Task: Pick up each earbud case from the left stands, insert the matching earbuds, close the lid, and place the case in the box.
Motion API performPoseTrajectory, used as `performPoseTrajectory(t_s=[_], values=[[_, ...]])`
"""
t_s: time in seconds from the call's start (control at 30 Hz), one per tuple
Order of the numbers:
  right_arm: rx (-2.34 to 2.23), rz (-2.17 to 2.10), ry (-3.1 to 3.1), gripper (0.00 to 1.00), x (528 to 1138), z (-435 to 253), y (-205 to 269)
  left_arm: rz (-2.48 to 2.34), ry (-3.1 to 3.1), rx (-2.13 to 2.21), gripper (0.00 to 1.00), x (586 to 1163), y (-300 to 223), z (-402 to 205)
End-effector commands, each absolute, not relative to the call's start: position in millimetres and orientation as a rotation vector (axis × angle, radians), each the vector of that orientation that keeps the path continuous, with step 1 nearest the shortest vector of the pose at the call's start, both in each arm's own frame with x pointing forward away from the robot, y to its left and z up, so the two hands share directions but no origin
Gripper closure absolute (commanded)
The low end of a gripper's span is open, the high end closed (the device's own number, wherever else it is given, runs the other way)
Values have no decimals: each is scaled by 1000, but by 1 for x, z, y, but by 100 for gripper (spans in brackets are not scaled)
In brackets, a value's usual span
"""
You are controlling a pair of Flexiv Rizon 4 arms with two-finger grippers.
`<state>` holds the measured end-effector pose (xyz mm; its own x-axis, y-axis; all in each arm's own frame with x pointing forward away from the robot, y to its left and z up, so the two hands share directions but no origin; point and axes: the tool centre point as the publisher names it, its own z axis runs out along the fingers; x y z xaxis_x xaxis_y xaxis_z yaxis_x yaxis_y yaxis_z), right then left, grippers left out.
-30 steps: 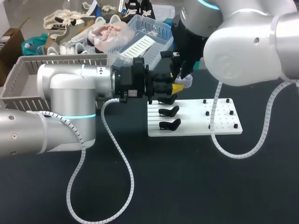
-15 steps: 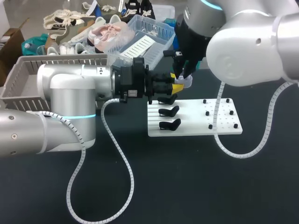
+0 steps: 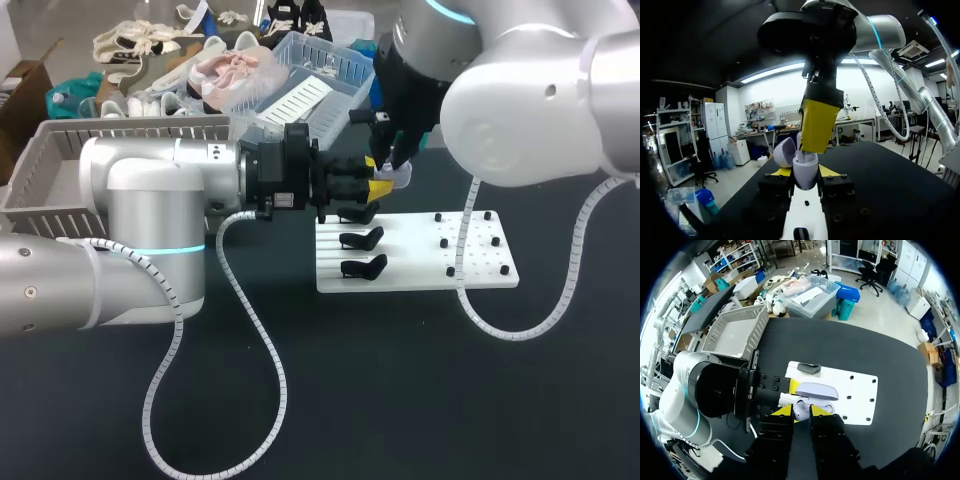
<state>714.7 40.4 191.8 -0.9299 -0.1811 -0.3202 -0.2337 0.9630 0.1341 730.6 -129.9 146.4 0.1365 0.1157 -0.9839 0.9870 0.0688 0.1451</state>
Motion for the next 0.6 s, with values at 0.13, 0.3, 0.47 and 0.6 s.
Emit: performPoseTrajectory(t_s=[0.13, 0.3, 0.47, 0.6], values=[[-298, 241, 2811, 100, 713, 187, 40, -994, 1217, 1294, 100, 731, -130, 146], [-300, 237, 2815, 100, 713, 186, 40, -994, 1217, 1294, 100, 731, -130, 146], [-301, 237, 2817, 100, 714, 185, 39, -994, 1217, 1294, 100, 731, -130, 146], [-303, 238, 2824, 65, 714, 184, 40, -994, 1217, 1294, 100, 731, -130, 146]])
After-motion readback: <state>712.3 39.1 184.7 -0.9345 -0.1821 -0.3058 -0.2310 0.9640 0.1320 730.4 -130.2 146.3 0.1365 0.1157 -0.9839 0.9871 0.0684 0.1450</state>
